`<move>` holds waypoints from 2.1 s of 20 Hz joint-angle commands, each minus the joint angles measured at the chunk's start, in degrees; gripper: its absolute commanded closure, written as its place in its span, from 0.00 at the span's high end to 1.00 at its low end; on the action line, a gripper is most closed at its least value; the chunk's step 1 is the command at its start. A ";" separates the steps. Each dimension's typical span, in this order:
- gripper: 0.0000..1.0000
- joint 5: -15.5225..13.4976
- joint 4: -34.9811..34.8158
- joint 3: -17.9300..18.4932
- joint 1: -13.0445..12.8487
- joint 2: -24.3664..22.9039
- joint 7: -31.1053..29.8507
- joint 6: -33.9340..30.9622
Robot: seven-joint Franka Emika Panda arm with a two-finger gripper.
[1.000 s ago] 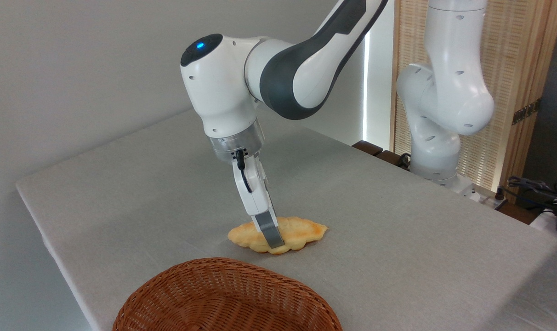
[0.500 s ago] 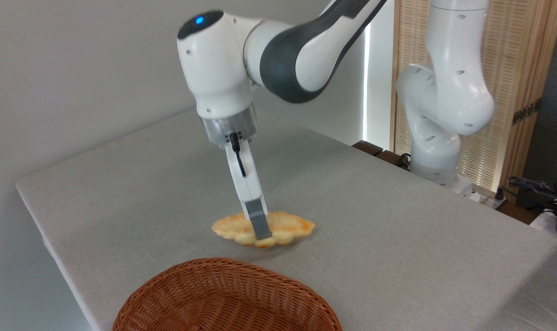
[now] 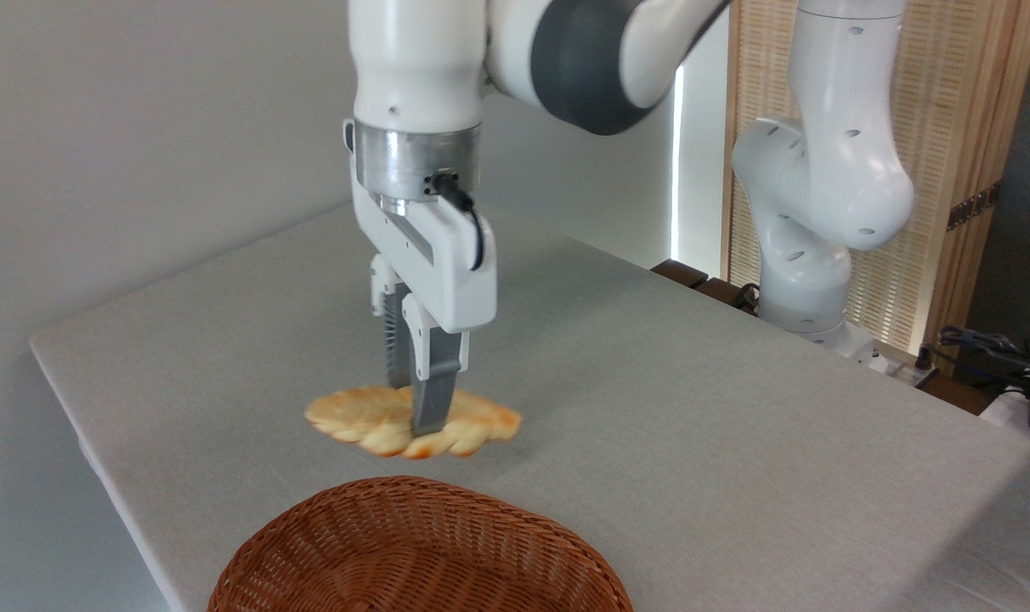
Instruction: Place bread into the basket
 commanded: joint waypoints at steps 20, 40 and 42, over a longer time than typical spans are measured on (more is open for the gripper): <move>1.00 -2.54 1.43 2.69 -0.39 6.17 -4.90 15.53; 1.00 3.25 6.09 -2.76 -1.09 0.02 -24.22 -12.93; 1.00 4.22 6.00 -3.81 -1.01 0.19 -26.33 -13.82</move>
